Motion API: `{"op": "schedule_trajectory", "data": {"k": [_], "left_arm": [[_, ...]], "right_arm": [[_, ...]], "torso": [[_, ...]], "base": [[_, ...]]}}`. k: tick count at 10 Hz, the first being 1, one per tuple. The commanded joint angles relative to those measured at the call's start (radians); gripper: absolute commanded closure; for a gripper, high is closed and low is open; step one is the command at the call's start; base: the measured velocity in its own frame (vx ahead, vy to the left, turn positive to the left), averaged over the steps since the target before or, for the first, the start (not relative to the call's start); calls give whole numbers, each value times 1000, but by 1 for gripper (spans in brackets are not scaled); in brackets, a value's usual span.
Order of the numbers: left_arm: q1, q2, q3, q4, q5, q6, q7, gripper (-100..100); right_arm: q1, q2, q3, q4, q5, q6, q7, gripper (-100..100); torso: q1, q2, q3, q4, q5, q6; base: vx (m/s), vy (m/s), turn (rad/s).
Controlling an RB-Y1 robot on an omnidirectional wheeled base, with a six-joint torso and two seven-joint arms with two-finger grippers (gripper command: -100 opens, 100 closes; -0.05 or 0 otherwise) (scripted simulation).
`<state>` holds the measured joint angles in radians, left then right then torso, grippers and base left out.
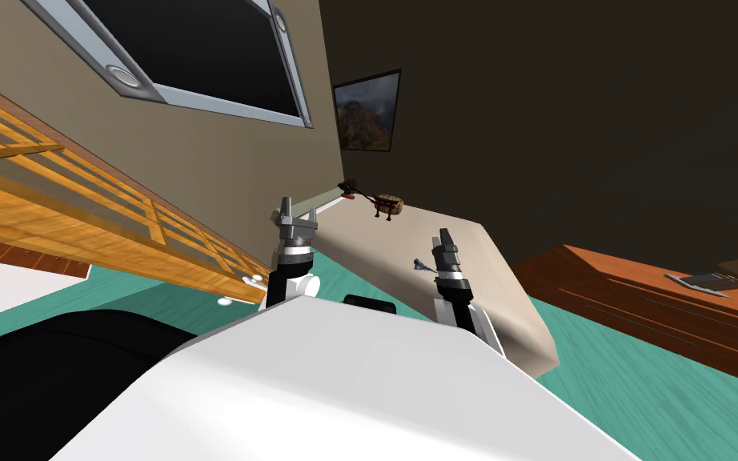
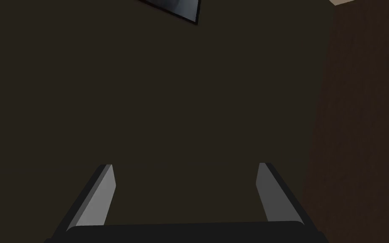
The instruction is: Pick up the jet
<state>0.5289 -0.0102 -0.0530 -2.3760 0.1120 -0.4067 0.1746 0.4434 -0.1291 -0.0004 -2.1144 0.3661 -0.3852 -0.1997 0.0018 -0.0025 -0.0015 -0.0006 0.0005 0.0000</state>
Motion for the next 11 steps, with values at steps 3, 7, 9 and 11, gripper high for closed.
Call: {"op": "schedule_trajectory", "data": {"k": [3,7,9,11], "left_arm": [[0,0,0,0,0,0,0,0],[0,0,0,0,0,0,0,0],[0,0,0,0,0,0,0,0],[0,0,0,0,0,0,0,0]], "right_arm": [[-32,-28,-30,72,107,70,-18,-100],[-63,-45,-54,143,226,140,-31,-100],[-63,-45,-54,143,268,140,-31,-100],[-79,-51,-66,181,339,176,-37,-100]], "torso": [[0,0,0,0,0,0],[0,0,0,0,0,0],[0,0,0,0,0,0],[0,1,0,0,0,0]], "base": [[37,35,29],[40,36,30],[27,17,10],[27,27,34]]}}
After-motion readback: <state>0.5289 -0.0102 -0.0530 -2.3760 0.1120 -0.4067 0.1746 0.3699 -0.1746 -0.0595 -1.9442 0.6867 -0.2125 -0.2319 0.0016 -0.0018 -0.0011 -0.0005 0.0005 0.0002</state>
